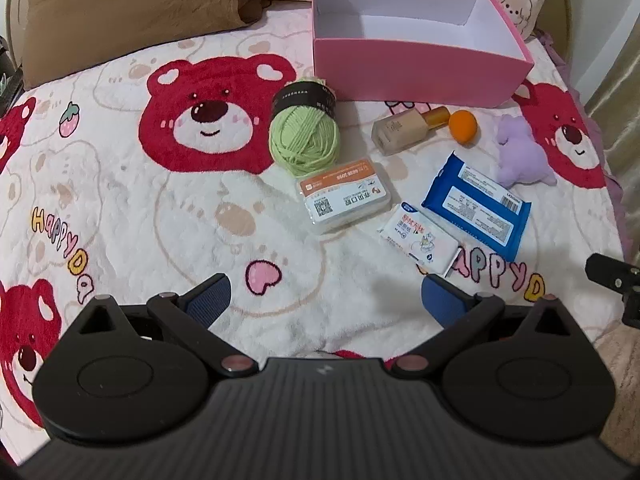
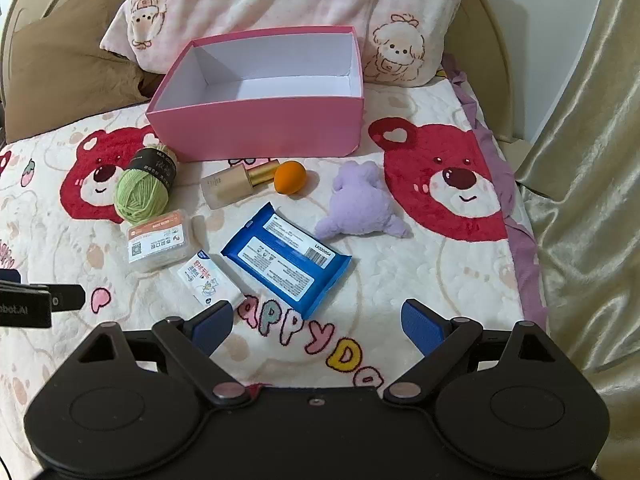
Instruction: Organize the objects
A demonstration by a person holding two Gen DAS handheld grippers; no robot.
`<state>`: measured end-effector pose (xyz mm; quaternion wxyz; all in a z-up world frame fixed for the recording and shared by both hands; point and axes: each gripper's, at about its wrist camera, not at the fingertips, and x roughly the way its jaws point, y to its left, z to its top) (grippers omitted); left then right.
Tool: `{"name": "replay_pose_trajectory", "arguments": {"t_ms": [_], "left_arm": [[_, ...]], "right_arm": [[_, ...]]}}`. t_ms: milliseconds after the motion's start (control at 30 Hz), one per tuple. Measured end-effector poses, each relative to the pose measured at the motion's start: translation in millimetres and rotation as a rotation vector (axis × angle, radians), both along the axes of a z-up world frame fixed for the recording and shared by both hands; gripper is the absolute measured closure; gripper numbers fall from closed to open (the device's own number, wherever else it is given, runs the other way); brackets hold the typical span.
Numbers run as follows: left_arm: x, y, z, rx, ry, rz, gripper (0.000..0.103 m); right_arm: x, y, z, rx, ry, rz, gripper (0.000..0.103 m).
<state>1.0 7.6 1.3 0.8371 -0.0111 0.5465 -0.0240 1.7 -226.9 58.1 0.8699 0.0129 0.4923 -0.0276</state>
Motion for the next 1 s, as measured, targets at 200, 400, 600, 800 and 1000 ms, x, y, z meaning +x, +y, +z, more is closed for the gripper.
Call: {"name": "replay_pose_trajectory", "arguments": {"t_ms": [200,400,600,800,1000], "left_arm": [[0.2,5.8,2.6,-0.032,-0.012,0.033,0.0],[-1.3,6.0,0.3,-0.01,-0.017,0.027,0.0],[-4.5,8.7,5.1,0.003,-0.048,0.02,0.0],[-7.0,8.3,6.0,-0.01,-0.062,-0.007,0.0],[-8.3,7.9,-0.6,-0.038,-0.06,-0.01,0.0]], "right_arm": [[-0.5,-6.7,2.8,0.007,-0.003,-0.008,0.01],[-3.4,-5.7,5.9,0.016,-0.015,0.006,0.01],[-5.0,-2.3,9.9,0.012,-0.024,0.014,0.01],[-5.1,-1.3,8.1,0.008,-0.02,0.015,0.01],[-5.5,0.6,5.7,0.007,-0.016,0.019,0.01]]}}
